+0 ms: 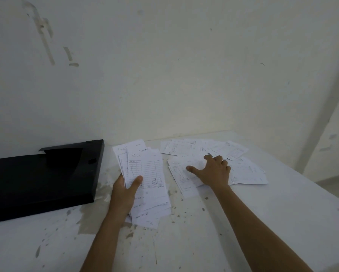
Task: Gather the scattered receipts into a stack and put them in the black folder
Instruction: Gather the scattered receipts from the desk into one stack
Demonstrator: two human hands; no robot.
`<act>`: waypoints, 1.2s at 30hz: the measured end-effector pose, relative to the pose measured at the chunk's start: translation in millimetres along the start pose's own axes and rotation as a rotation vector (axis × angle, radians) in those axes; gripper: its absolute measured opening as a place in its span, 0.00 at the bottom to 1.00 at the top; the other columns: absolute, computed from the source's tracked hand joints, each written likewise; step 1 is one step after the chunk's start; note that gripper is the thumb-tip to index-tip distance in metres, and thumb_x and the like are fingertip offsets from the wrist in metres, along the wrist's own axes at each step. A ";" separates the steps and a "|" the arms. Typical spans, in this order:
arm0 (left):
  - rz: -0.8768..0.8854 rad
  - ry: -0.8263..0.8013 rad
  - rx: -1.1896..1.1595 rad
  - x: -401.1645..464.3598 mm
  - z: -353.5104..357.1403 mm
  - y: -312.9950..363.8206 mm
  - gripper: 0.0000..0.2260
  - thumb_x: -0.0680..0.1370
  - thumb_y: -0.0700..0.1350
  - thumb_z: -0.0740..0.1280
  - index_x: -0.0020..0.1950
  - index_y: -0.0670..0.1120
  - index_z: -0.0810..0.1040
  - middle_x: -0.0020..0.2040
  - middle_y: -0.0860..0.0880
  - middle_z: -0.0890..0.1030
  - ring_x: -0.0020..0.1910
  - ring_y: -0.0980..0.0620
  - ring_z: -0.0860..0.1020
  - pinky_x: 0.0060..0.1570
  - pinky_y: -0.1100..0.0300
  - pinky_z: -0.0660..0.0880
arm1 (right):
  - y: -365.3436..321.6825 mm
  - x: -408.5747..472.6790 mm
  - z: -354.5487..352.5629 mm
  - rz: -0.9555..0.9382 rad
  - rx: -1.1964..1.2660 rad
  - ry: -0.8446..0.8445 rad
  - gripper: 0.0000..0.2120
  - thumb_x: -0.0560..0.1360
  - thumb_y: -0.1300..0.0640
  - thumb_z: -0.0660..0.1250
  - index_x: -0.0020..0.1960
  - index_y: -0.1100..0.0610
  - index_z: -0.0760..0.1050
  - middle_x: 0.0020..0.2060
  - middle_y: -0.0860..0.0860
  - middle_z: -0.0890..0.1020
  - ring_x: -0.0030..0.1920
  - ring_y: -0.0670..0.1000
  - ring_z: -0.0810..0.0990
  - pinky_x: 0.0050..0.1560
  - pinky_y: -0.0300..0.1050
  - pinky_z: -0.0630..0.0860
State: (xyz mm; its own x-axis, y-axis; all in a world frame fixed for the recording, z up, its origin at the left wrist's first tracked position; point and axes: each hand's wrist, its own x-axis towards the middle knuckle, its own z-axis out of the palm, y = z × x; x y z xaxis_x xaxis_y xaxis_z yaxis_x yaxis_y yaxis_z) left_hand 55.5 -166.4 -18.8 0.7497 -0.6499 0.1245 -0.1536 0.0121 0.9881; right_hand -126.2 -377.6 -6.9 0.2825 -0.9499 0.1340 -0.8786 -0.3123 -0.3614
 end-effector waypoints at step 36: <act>-0.021 -0.032 -0.006 -2.1 0.4 2.8 0.14 0.79 0.46 0.69 0.64 0.50 0.77 0.57 0.51 0.82 0.52 0.55 0.81 0.47 0.60 0.77 | -0.5 -1.2 -0.7 0.070 0.052 -0.115 0.44 0.69 0.26 0.64 0.74 0.55 0.65 0.69 0.59 0.69 0.70 0.62 0.69 0.70 0.58 0.61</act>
State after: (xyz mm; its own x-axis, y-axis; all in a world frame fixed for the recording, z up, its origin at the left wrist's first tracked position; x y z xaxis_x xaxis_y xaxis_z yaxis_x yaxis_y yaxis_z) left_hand 53.3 -165.3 -16.3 0.7320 -0.6738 0.1008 -0.1338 0.0029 0.9910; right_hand -126.4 -376.2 -6.3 0.2661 -0.9640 0.0010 -0.8773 -0.2426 -0.4141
